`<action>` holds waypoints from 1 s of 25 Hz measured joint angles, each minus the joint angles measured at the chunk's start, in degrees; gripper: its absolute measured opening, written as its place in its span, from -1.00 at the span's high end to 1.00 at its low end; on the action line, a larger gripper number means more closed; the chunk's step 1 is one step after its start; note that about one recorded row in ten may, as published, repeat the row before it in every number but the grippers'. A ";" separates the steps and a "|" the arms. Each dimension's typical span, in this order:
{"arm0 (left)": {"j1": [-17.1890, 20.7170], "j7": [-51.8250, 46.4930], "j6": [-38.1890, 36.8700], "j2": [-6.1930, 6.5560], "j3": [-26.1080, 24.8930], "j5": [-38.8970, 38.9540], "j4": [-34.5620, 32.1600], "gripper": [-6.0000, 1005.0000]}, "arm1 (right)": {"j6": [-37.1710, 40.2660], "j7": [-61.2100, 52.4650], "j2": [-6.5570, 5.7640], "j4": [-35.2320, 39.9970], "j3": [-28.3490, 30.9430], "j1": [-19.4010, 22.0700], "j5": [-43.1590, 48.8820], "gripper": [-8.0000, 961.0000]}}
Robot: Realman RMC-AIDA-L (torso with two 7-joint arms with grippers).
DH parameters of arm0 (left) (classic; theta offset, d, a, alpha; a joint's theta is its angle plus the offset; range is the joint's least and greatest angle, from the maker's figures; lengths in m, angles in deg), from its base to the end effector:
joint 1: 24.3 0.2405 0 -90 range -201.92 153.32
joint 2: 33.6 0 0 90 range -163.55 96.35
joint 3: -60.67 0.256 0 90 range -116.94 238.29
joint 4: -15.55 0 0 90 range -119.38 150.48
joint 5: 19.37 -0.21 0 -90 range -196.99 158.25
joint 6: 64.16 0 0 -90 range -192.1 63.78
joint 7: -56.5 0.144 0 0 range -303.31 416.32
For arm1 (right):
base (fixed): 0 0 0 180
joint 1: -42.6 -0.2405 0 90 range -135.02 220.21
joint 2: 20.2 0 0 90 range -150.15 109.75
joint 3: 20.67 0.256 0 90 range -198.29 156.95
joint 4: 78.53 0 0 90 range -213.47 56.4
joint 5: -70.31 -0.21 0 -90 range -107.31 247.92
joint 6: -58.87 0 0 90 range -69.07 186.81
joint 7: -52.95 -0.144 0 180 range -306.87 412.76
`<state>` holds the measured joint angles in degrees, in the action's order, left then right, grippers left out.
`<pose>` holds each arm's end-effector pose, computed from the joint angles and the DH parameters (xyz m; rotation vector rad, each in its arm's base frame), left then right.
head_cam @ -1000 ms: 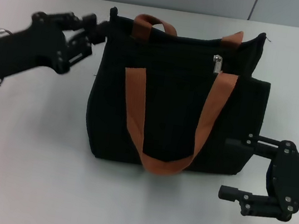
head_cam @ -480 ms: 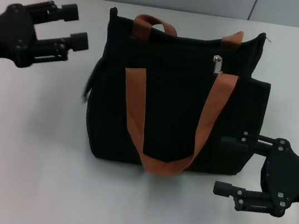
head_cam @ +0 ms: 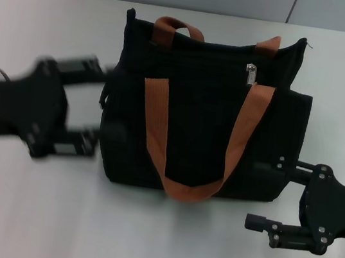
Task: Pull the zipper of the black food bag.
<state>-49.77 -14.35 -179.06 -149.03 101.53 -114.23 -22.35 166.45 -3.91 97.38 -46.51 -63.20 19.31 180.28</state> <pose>-0.2360 0.2816 0.0569 -2.7245 -0.1955 -1.2892 0.2712 0.2560 -0.0005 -2.8690 0.2017 0.9916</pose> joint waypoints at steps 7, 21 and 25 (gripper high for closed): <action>1.93 13.84 2.18 -2.71 7.43 -5.78 6.56 -0.48 | -1.51 3.75 0.02 -4.39 0.00 -0.04 1.51 -0.62; 3.49 22.51 11.33 -2.44 7.75 -13.85 15.11 -0.48 | -6.57 8.96 0.54 -9.68 -0.04 -0.40 4.00 -0.62; 3.59 22.44 11.33 -2.41 7.78 -13.86 15.13 -0.48 | -6.65 9.02 0.54 -9.68 -0.09 -0.43 4.44 -0.62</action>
<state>-46.18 8.08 -167.73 -151.44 109.30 -128.09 -7.22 159.81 5.11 97.92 -56.19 -63.30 18.88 184.71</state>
